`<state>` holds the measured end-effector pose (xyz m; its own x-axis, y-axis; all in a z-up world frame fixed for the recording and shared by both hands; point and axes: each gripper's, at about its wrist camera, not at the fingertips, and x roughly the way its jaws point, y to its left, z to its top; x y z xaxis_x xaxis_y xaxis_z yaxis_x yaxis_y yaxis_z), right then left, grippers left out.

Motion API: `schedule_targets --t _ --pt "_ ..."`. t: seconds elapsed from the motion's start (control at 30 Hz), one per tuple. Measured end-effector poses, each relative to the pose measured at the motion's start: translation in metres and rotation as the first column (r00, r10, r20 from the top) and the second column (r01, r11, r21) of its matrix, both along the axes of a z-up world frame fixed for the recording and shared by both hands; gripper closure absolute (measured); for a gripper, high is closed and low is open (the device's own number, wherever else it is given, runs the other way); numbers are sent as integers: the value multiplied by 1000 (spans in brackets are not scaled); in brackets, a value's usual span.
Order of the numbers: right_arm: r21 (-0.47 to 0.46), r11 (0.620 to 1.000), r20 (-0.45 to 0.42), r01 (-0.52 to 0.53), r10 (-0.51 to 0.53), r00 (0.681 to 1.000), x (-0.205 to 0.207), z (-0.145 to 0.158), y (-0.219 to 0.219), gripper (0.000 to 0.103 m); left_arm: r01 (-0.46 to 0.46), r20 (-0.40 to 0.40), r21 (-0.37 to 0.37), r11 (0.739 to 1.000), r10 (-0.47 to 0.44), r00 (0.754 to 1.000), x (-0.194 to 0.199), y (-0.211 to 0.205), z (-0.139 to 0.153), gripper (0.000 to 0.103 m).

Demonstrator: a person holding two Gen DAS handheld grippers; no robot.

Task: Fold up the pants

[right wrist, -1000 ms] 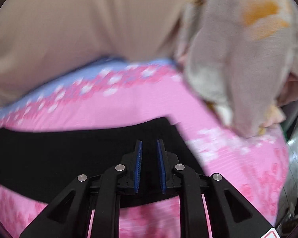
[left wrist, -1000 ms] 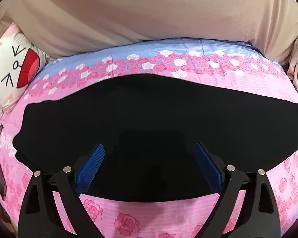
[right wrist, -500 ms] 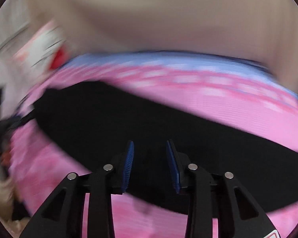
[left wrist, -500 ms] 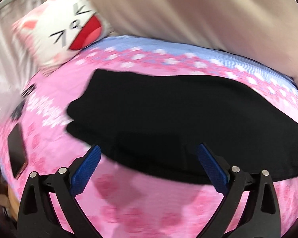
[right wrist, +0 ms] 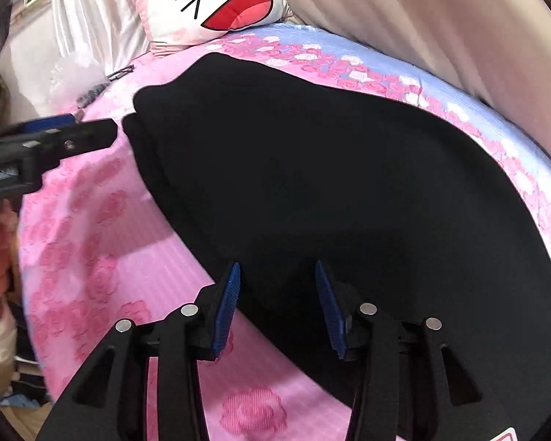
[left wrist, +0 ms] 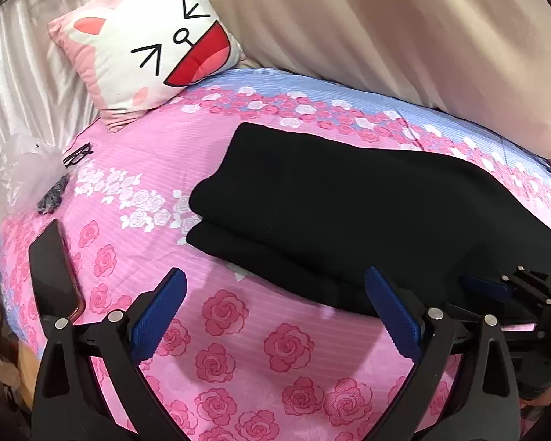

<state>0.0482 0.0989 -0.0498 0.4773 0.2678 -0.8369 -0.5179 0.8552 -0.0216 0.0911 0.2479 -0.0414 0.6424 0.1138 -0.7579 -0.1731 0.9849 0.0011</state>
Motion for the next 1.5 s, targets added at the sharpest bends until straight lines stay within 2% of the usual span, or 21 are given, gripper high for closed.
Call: schedule_targets --t 0.03,0.1,0.23,0.33,0.43,0.47,0.5,0.6,0.73,0.8,0.9,1.0,1.07,1.17,1.2,1.3,1.37,1.4,1.43,1.5 --pt "-13 1000 11 -1 1 1000 -1 -1 0 64 7 -2 4 1000 -7 1000 0 0 0 7" --pt "-21 1000 19 11 -11 1000 -3 2 -3 93 6 -7 17 1000 -6 1000 0 0 0 7" --pt "40 999 -20 8 -7 1000 -17 8 -21 99 -1 -8 61 998 1 1000 -1 -2 2 7" --pt "15 1000 -28 1 -1 1000 -26 -7 -26 98 6 -6 79 997 -6 1000 -1 -7 3 7" --pt "80 997 -36 19 -16 999 -28 -4 -35 85 4 -19 100 995 -2 1000 3 -12 0 7" --pt "99 995 -34 22 -19 999 -30 0 -38 74 0 -22 115 993 3 1000 4 -14 0 7" --pt "122 992 -26 23 -20 999 -33 4 -40 68 0 -25 129 992 3 1000 5 -17 0 7" --pt "132 990 3 44 -45 999 -35 12 -39 67 4 -21 147 989 -1 1000 5 -23 1 7" --pt "160 981 21 110 -115 993 -41 20 -60 65 9 -21 155 988 -6 1000 8 -32 2 7" --pt "173 972 20 160 -166 986 -41 21 -74 46 17 -20 158 987 -14 1000 9 -38 3 7" --pt "200 943 34 268 -280 959 -43 22 -106 42 30 -21 163 986 -27 999 11 -48 4 7" --pt "236 891 37 387 -406 913 -48 22 -151 42 56 -19 165 985 -54 998 12 -61 5 7" --pt "245 843 36 480 -502 864 -52 19 -190 42 81 -14 174 981 -80 997 12 -76 5 7" --pt "250 742 42 622 -650 759 -67 15 -257 42 115 -6 183 976 -116 993 13 -98 5 7" --pt "255 699 44 668 -698 714 -74 14 -281 42 135 -8 187 973 -136 991 13 -110 4 7" --pt "256 514 41 819 -852 522 -107 8 -375 42 180 -20 191 965 -180 984 14 -136 2 7" --pt "232 420 55 877 -906 419 -123 5 -422 42 220 -26 199 955 -219 975 14 -158 0 7" --pt "222 352 72 909 -936 345 -136 5 -453 42 243 -29 206 948 -242 970 13 -172 -1 7" --pt "221 317 78 922 -949 307 -143 5 -472 42 255 -31 210 944 -254 967 13 -182 -2 7" --pt "219 271 82 937 -962 259 -153 3 -506 42 288 -40 216 933 -286 957 13 -205 -4 7"
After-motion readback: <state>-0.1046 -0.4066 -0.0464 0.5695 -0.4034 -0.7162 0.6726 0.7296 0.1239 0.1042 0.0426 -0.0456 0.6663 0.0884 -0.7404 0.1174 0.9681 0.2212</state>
